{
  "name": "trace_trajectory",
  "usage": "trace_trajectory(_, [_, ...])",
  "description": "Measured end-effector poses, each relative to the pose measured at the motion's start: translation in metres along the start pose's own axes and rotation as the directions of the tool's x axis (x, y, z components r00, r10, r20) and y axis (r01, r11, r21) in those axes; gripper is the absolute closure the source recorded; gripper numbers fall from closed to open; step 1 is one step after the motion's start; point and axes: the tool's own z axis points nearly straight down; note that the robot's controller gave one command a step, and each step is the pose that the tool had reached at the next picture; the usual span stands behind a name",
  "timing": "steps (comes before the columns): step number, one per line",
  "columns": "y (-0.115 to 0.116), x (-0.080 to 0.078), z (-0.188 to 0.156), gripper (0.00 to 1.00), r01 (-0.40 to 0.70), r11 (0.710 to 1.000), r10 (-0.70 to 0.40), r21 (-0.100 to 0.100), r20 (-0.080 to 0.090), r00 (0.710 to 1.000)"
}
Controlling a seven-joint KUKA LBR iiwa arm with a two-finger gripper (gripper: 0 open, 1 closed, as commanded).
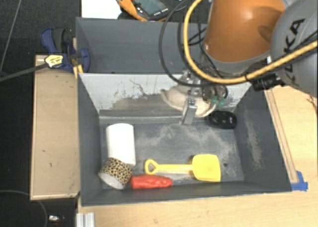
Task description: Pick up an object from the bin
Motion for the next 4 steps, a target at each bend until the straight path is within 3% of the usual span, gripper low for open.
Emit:
trace_trajectory(1, [0.041,0.018,-0.01,0.0,0.081,0.997,-0.081,-0.009,0.005,0.997])
trace_trajectory(2, [0.002,-0.004,-0.122,0.0,0.049,0.999,-0.049,-0.003,0.005,0.999])
trace_trajectory(3, [0.016,0.004,-0.04,0.0,0.073,0.997,-0.073,-0.005,0.002,0.997])
trace_trajectory(4, [0.019,0.013,-0.057,0.0,0.097,0.995,-0.097,-0.005,0.015,0.995])
